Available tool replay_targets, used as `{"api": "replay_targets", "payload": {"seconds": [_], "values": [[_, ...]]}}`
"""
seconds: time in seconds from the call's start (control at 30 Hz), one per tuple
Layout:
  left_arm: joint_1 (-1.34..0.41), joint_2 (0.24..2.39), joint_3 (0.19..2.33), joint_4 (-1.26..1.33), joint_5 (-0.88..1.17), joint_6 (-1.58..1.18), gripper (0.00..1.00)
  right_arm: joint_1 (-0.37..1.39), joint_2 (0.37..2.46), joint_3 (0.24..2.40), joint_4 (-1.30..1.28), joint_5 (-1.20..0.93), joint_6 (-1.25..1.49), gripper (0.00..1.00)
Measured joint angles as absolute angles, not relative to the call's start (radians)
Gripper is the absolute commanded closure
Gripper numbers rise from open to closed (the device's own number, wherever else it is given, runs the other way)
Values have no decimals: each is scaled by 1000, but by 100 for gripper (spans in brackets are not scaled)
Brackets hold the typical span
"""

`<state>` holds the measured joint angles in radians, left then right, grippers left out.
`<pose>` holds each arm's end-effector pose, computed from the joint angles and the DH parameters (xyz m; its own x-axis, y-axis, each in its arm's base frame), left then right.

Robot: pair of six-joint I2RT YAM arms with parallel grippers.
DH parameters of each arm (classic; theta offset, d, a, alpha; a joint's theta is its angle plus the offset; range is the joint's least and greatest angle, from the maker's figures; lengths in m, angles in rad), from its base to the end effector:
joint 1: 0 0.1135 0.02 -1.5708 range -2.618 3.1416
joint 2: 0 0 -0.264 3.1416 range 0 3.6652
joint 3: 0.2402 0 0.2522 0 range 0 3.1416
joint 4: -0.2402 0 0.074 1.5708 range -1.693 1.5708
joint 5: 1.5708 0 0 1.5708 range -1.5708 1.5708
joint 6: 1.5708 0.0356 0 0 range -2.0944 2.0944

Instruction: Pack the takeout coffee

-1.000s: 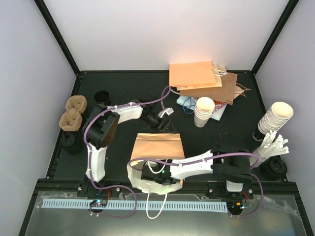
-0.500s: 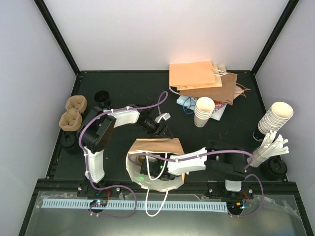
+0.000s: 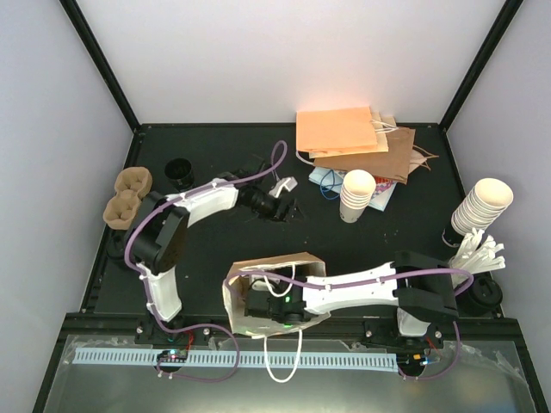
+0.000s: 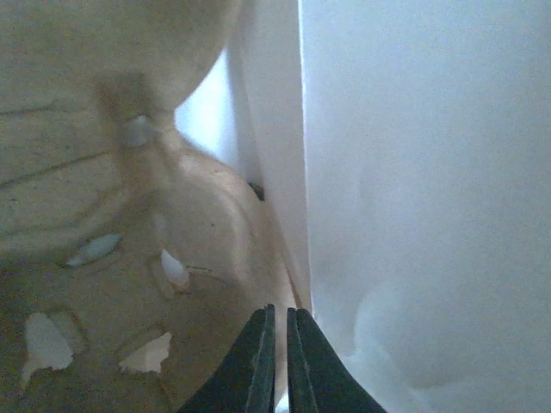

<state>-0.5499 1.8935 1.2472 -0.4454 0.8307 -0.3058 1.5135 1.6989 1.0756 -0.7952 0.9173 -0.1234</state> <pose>0.3107 -0.2213 0.1773 -0.9149 0.3227 -0.2423 0.3850 0.5182 -0.7637 0.0455 0.3000 0.1865 0.0177 -0.9984 -0.0540 -0.6025 0.0324 -0.7975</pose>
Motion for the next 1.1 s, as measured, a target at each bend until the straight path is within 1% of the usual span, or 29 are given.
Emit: {"api": "replay_targets", "payload": {"seconds": [0.2, 0.5, 0.63, 0.77, 0.93, 1.1], "values": [[-515, 1741, 1274, -454, 768, -311, 1, 1514, 1653, 1099, -868, 823, -134, 91], [-498, 1388, 1266, -477, 596, -311, 1, 1502, 1565, 1211, -923, 668, -191, 91], [-496, 1198, 1194, -490, 517, -309, 2, 1487, 1555, 1222, -936, 653, -215, 91], [-492, 1015, 1118, -524, 462, -309, 3, 1472, 1540, 1286, -950, 652, -241, 91], [-490, 881, 1095, -581, 415, -308, 5, 1451, 1500, 1382, -945, 661, -266, 90], [-490, 836, 1095, -659, 363, -298, 5, 1446, 1428, 1457, -926, 664, -290, 87]]}}
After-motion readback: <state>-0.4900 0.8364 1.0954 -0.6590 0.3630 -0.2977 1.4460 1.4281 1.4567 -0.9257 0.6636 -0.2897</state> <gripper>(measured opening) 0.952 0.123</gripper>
